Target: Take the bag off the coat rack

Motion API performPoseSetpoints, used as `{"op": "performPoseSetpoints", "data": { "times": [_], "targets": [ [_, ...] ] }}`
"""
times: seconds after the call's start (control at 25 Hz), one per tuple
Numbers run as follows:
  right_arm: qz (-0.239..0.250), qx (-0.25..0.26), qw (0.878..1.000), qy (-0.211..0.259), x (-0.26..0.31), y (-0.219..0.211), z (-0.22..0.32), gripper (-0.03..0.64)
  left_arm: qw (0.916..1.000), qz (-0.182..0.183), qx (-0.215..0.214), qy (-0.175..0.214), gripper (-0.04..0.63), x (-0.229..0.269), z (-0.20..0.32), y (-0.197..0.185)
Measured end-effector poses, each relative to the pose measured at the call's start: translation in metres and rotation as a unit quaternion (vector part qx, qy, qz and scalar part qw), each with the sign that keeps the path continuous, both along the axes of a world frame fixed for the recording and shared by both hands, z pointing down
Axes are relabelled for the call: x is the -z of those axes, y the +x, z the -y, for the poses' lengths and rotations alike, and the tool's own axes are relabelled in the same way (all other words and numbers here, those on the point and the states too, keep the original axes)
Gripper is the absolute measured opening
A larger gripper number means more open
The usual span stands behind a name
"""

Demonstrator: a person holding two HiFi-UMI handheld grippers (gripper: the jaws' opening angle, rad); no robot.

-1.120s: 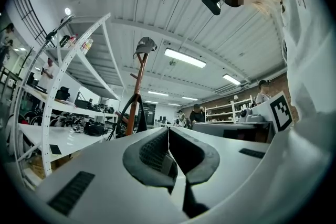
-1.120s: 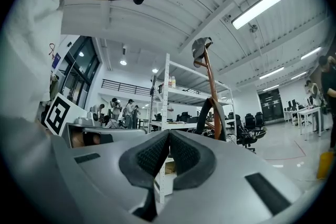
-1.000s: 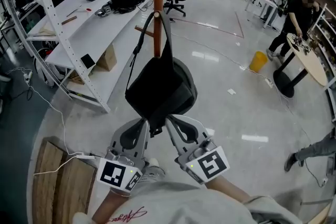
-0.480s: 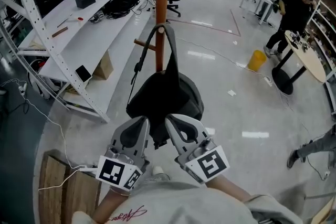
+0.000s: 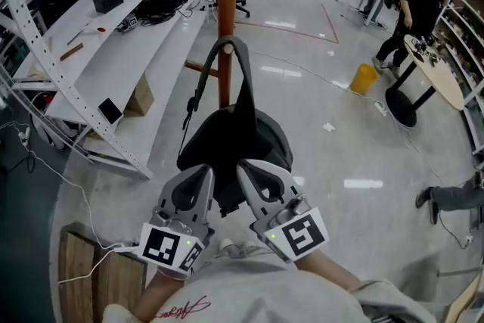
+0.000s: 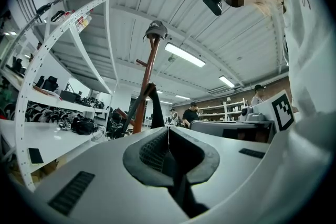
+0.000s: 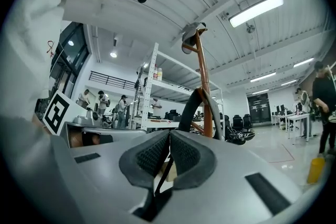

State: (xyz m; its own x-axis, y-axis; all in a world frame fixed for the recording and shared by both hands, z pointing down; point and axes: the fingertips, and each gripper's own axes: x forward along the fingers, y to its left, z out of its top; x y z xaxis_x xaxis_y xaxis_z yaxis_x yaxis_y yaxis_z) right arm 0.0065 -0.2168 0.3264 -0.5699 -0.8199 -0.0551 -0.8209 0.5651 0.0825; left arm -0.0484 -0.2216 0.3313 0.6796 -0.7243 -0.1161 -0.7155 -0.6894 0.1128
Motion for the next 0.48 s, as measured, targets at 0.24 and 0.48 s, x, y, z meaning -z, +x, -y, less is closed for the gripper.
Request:
{"op": "performPoseSetpoints", "data": {
  "times": [0.24, 0.48],
  "targets": [
    [0.009, -0.003, 1.000, 0.002, 0.007, 0.005, 0.009, 0.020, 0.9999, -0.009, 0.005, -0.008, 0.020, -0.001, 0.005, 0.006],
    [0.008, -0.009, 1.000, -0.002, 0.010, 0.017, 0.017, 0.020, 0.9997, -0.014, 0.020, -0.007, 0.020, 0.004, 0.009, 0.007]
  ]
}}
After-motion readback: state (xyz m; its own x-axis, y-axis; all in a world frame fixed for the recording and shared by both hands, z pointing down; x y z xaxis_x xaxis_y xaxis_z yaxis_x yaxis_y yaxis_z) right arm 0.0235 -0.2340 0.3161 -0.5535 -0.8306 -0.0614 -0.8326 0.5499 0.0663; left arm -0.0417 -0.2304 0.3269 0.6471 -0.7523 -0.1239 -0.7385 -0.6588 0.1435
